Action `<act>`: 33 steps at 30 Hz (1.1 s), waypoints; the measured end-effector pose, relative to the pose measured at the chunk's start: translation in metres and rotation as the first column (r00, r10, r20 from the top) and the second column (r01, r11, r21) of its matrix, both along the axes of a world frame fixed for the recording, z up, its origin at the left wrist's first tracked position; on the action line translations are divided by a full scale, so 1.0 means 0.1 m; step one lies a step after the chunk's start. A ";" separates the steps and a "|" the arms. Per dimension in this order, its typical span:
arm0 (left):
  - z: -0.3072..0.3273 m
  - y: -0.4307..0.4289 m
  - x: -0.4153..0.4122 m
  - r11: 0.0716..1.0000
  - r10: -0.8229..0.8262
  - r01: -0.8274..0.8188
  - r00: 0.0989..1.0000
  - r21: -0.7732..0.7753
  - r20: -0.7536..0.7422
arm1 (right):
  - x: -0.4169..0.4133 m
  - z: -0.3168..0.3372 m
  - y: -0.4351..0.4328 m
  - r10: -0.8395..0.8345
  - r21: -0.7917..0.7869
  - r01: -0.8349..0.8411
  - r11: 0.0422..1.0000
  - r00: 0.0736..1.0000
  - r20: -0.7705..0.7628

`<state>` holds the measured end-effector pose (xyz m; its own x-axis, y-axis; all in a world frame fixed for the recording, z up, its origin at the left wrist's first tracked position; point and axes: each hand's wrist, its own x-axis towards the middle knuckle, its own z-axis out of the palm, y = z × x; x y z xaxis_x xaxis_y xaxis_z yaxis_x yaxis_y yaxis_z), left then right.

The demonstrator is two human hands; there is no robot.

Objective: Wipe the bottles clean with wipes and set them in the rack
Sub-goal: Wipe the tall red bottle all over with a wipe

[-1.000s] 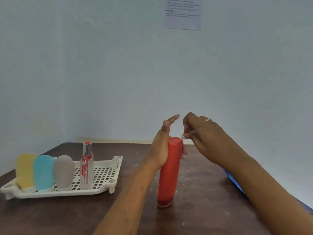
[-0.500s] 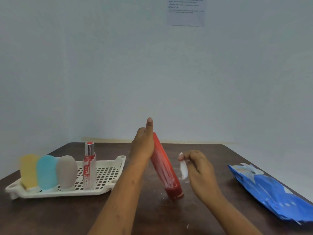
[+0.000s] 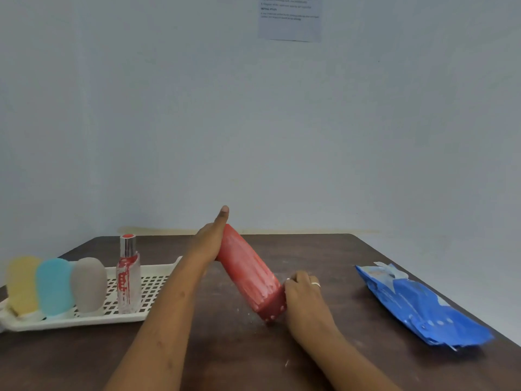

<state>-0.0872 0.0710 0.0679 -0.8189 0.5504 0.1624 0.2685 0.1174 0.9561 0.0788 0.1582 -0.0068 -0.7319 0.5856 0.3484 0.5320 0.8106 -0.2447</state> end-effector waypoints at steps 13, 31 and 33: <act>-0.17 0.10 0.19 0.840 -0.207 0.015 0.933 0.543 0.293 | -0.07 -0.09 -0.01 0.001 0.069 -0.002 0.998 1.000 0.013; -0.37 0.12 0.16 0.498 -0.710 0.142 0.633 0.855 0.308 | -0.06 -0.11 0.01 0.019 0.097 -0.021 0.995 0.999 0.029; -0.35 0.12 0.15 0.479 -0.736 0.175 0.615 0.860 0.285 | -0.06 -0.11 0.00 0.022 0.105 -0.024 0.994 1.000 0.016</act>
<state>-0.0719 0.0833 0.0327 -0.5318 0.7886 0.3088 -0.5498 -0.5988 0.5825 0.0730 0.1584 -0.0176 -0.7505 0.5294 0.3956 0.5160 0.8434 -0.1498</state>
